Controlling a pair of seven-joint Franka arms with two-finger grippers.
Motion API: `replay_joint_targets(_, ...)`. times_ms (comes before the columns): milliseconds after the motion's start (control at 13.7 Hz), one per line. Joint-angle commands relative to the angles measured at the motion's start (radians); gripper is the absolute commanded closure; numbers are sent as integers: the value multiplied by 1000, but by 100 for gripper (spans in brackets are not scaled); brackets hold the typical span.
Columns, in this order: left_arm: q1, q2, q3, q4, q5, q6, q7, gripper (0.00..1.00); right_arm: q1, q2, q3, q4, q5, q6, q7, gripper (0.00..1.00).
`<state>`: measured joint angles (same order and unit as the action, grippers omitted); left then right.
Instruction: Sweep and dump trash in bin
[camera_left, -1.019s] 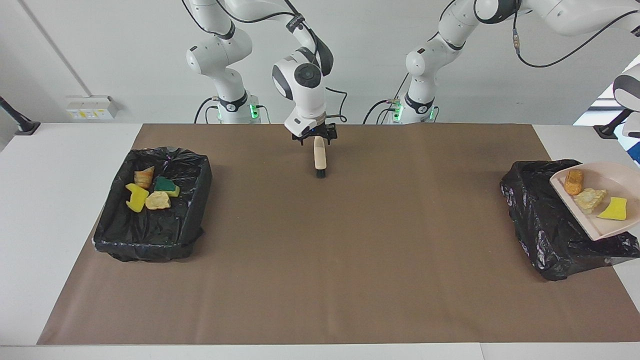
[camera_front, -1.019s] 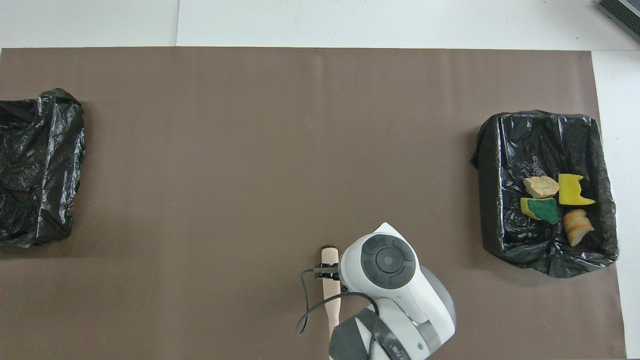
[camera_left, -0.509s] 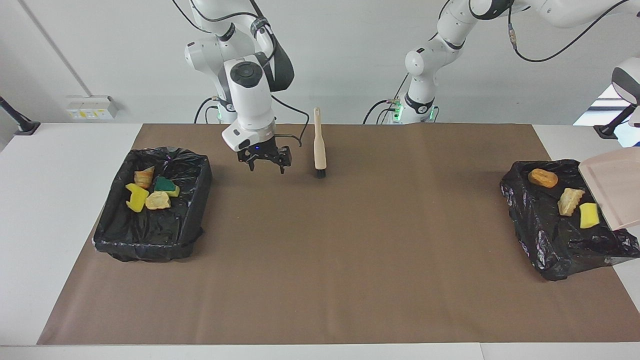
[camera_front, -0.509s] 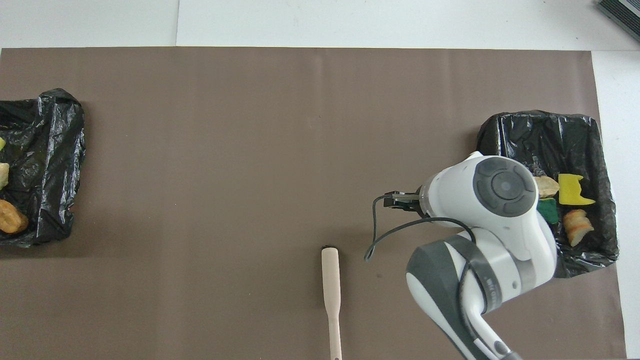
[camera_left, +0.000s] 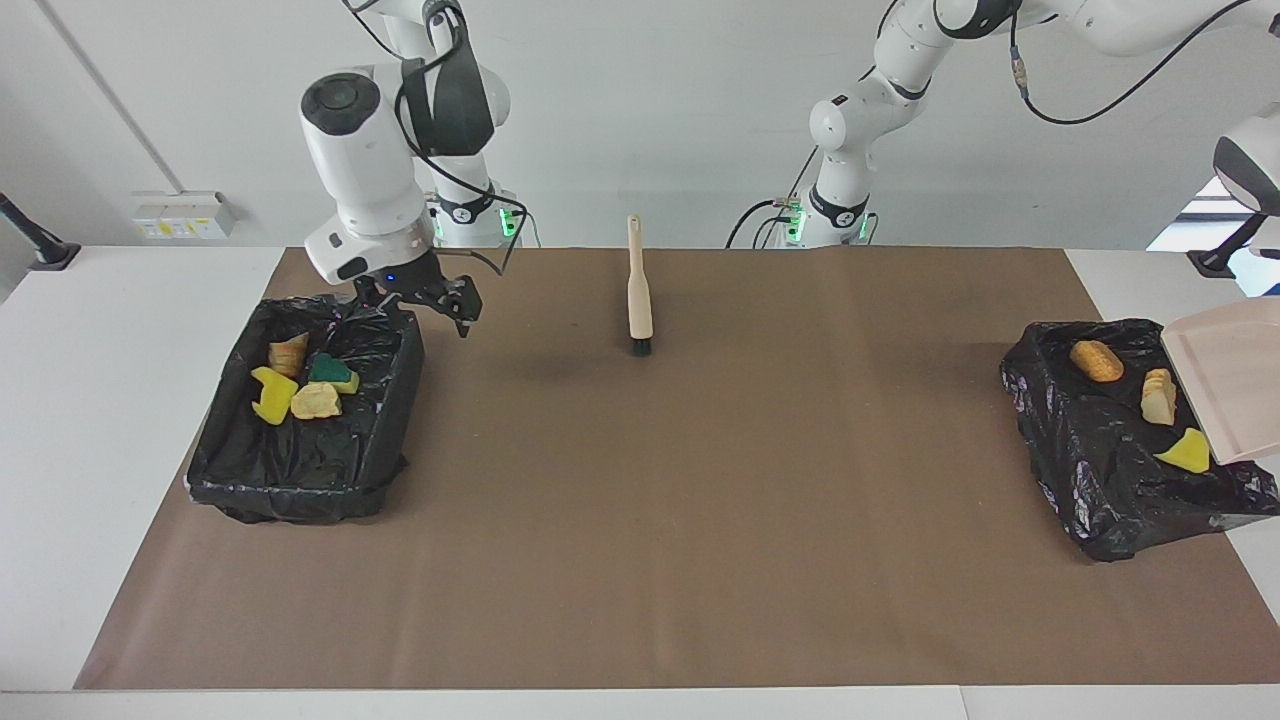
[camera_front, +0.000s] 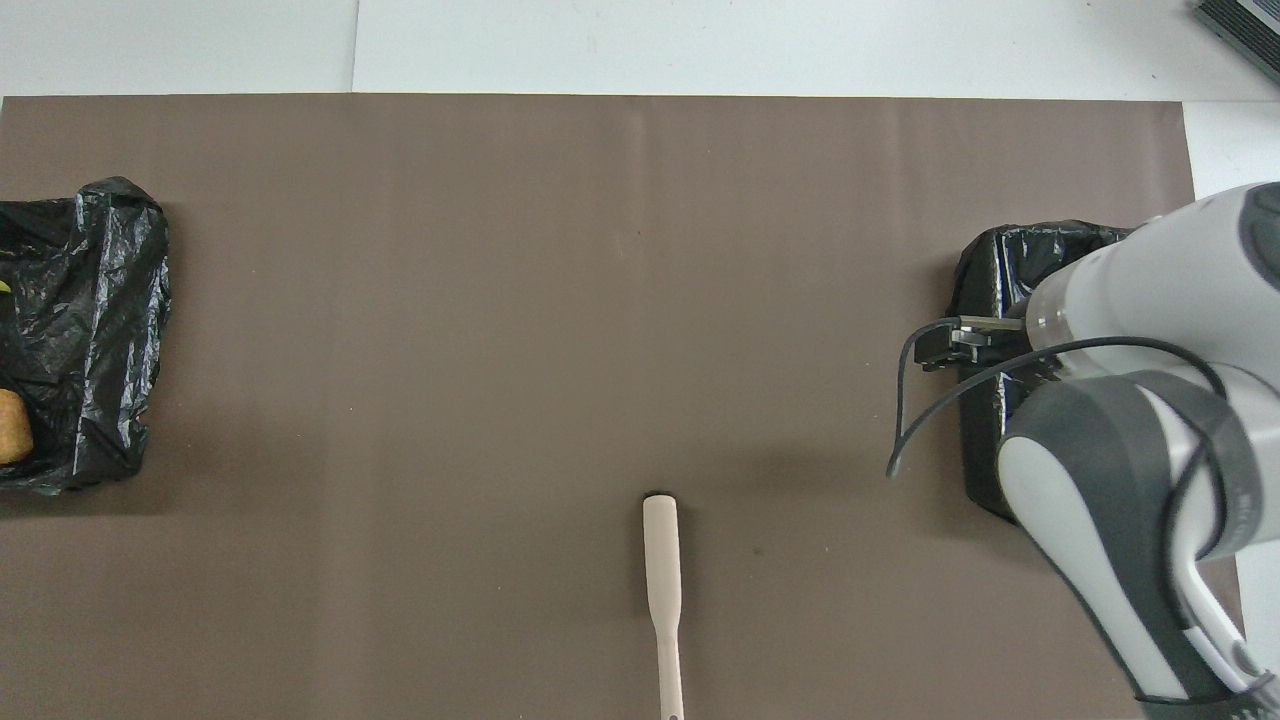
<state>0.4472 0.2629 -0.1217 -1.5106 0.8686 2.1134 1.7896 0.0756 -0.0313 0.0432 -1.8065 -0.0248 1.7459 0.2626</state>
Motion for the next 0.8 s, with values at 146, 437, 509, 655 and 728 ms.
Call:
replay_joint_targets(146,-152,-7,4,36,-97,-124,-51,100,-69,-28,10,134,-14,-126,-46,0)
replay_joint_targets(437,-222,4,4,29,-304,-128,-162,100,-112,-32,14,142,6,-120,-48,0)
replay_joint_targets(509,-246,7,4,21,-342,-134,-217,100,-118,-38,12,136,6,-120,-48,0)
replay_joint_targets(655,-315,22,4,-8,-382,-148,-341,100,-126,-38,12,136,-3,-126,-49,0)
replay_joint_targets(728,-346,38,4,-11,-394,-159,-424,100,-131,-36,14,139,-1,-128,-51,0)
